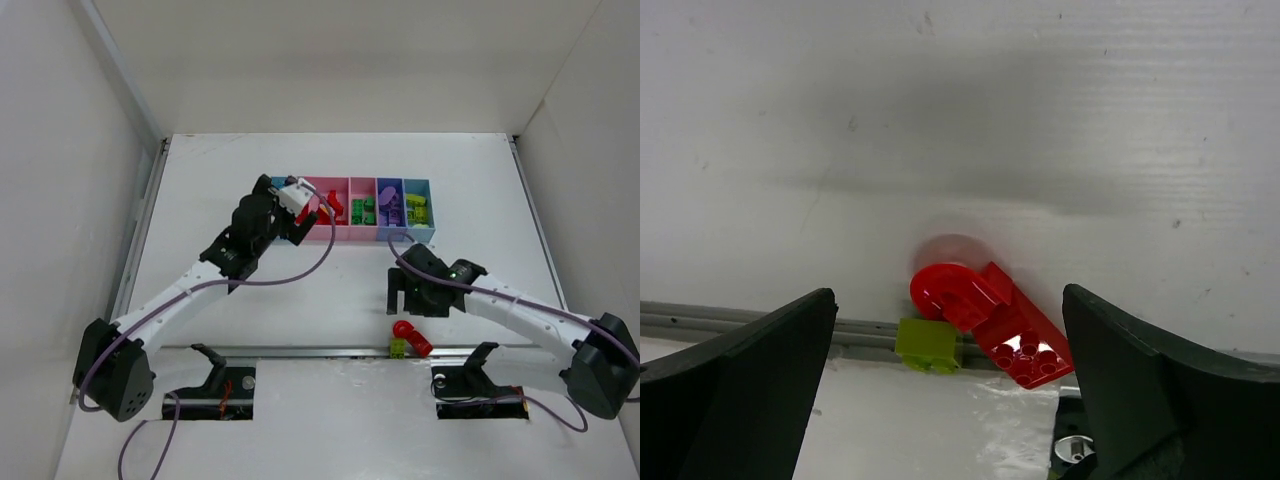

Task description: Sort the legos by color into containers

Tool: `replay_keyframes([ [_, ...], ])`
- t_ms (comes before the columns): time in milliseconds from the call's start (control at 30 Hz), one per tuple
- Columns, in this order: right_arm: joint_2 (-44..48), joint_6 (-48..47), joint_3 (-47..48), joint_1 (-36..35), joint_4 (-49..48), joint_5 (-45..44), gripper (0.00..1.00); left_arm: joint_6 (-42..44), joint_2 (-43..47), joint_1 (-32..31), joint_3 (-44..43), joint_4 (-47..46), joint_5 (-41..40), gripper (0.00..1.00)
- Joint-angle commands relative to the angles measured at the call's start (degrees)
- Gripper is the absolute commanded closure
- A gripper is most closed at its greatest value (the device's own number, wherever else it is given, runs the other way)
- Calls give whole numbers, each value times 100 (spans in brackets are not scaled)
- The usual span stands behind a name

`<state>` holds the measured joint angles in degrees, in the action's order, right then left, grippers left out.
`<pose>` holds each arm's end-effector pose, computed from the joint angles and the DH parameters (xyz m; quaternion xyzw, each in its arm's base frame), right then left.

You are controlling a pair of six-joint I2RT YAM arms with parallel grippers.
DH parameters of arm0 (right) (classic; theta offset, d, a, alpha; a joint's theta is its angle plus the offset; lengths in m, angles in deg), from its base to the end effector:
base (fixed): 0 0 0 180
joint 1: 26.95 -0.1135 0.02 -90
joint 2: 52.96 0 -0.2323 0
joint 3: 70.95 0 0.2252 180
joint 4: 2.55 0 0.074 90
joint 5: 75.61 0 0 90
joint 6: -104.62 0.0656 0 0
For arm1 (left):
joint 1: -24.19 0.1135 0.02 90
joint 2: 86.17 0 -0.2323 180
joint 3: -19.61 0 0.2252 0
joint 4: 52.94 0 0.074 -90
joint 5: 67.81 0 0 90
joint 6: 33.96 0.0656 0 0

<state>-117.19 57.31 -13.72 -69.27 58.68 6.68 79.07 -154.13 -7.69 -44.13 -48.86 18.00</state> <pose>0.1494 0.1242 0.1662 0.0159 0.9797 0.0786 0.1835 0.2534 -0.1519 0.2921 0.3273 0.6818 -0.0229 0.6538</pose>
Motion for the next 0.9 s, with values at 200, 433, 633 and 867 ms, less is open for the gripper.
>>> replay_keyframes([
  [200,-924,925,-294,-469,-570,-257,0,-254,1249,-565,1312,-242,224,0],
  [433,-1030,1232,-240,-522,-465,-363,9,-685,1883,-565,2578,-1165,910,0],
  [633,-1276,1496,-135,-575,-289,-477,14,-914,2437,-565,2948,-1314,1104,0],
  [867,-1522,1856,50,-575,-183,-662,18,-861,2718,-565,3186,-1569,1025,0],
])
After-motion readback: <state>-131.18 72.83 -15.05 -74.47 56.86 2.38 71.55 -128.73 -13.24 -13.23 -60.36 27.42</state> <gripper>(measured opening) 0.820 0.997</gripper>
